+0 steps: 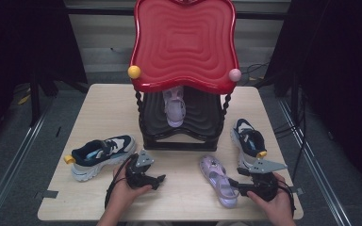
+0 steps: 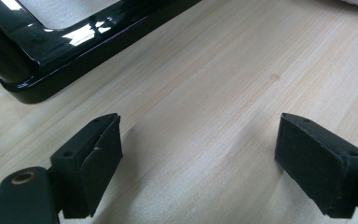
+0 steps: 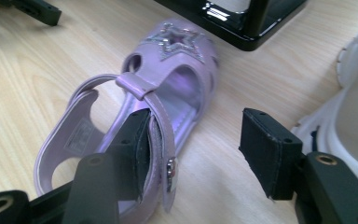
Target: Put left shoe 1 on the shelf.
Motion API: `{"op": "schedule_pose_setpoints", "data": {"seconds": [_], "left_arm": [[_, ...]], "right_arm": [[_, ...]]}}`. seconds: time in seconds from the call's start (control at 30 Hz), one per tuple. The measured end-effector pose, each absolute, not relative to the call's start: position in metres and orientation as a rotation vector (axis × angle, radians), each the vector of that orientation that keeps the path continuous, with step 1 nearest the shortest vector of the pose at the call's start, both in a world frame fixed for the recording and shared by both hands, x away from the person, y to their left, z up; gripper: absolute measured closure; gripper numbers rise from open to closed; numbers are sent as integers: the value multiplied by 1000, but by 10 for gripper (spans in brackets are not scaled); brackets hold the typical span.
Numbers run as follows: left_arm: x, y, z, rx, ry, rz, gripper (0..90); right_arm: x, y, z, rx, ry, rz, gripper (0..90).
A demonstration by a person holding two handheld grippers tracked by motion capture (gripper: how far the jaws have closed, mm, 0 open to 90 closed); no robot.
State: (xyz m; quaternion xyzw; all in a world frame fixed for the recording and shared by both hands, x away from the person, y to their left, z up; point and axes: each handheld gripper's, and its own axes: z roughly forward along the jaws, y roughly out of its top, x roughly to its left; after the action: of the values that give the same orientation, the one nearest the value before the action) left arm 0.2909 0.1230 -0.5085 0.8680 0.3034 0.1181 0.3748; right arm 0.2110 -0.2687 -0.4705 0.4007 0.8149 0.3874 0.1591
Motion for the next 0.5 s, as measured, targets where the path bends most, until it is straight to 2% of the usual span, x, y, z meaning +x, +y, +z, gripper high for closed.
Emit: {"op": "schedule_pose_setpoints", "data": {"seconds": [0.5], "left_arm": [[291,123,-509,2221,777,302,141]], "right_arm": [[212,-276,-479,1207,2309,1136,465]]}}
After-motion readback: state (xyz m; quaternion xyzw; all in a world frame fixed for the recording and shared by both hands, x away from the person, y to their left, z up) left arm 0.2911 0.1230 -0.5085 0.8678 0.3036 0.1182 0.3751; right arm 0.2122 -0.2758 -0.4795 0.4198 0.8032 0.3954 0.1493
